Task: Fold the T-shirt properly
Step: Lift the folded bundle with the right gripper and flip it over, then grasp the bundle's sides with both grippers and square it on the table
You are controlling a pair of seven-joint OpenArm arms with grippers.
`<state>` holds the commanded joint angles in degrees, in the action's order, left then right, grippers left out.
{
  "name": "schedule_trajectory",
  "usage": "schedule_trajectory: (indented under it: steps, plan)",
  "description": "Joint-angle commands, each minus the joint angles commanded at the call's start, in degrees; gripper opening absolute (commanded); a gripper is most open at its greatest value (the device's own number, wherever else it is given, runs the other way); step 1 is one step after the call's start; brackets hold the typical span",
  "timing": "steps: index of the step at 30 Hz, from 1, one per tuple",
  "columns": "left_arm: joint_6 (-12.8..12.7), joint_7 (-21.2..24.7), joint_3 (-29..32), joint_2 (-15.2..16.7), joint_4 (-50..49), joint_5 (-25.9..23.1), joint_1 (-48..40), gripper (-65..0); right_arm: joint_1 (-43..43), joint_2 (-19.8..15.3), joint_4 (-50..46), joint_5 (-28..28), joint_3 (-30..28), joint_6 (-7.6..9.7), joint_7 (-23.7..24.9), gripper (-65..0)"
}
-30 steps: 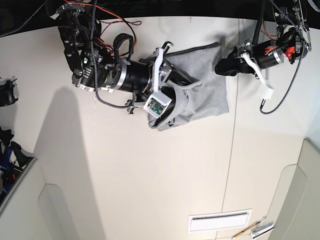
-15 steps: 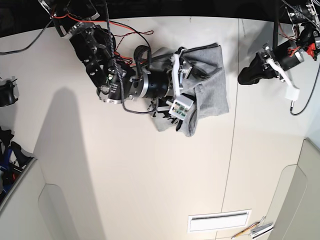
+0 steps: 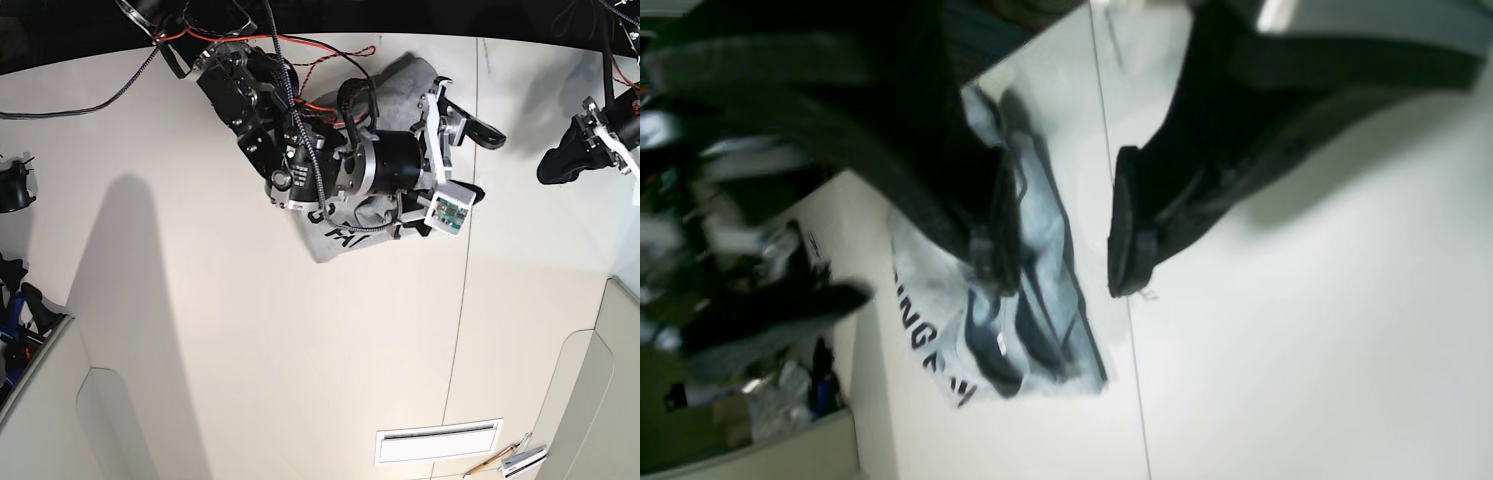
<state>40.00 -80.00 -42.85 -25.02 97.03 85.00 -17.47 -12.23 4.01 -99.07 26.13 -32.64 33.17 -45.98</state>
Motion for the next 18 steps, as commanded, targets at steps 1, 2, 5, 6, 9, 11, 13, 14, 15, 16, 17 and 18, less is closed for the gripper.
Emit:
schedule_trajectory:
  steps: [1,2,5,6,9,11,13,14,15,16,17,18]
  plan:
    - [0.00,0.00,0.11,-0.02,0.66,0.00,0.00,-44.0,-0.04,0.00,-0.79,-0.68,2.80,-0.02,0.17,-33.1]
    - [0.00,0.00,0.20,0.11,1.70,0.00,0.00,-47.9,-0.33,-0.02,-1.11,-0.92,6.05,-0.04,0.37,-42.3]
    - [0.00,0.00,1.33,0.26,6.69,0.00,-0.35,-61.1,-1.90,-0.09,-0.96,-1.14,16.48,-0.42,0.37,-65.0]
    - [0.00,0.00,2.01,0.26,8.61,0.00,-0.57,-62.4,-2.67,-0.11,-0.76,-1.09,19.47,-0.42,0.37,-65.0]
    - [0.00,0.00,7.17,0.26,14.34,0.00,-0.63,-62.5,-5.42,-0.59,1.44,-1.11,26.45,-0.39,0.87,-65.0]
    - [0.00,0.00,12.61,0.50,16.00,0.00,-0.57,-62.5,-6.97,-1.18,4.39,-1.09,28.50,-0.37,1.81,-65.0]
    - [0.00,0.00,18.18,2.21,16.09,-0.67,-0.48,-62.5,-8.70,-2.29,8.76,-1.09,28.76,-0.33,3.67,-65.0]
    - [0.00,0.50,20.61,3.69,16.06,-2.96,-0.48,-62.5,-9.64,-2.60,11.47,-1.14,28.76,-0.33,4.02,-65.0]
    - [0.00,1.81,22.75,5.09,16.04,-5.78,-0.48,-62.5,-10.49,-2.75,14.34,-1.11,28.76,-0.33,4.04,-65.0]
    - [0.00,3.42,24.55,6.21,16.04,-9.04,-0.48,-62.5,-11.19,-2.73,17.35,-1.09,28.65,-0.11,4.07,-65.0]
    - [0.00,4.98,25.97,7.06,16.00,-12.07,-0.48,-62.5,-11.76,-2.73,20.39,-1.07,28.20,0.70,4.50,-65.0]
    - [0.00,6.07,27.08,7.58,15.72,-14.39,-0.52,-62.5,-12.07,-2.75,23.45,-1.09,27.36,0.74,5.22,-65.0]
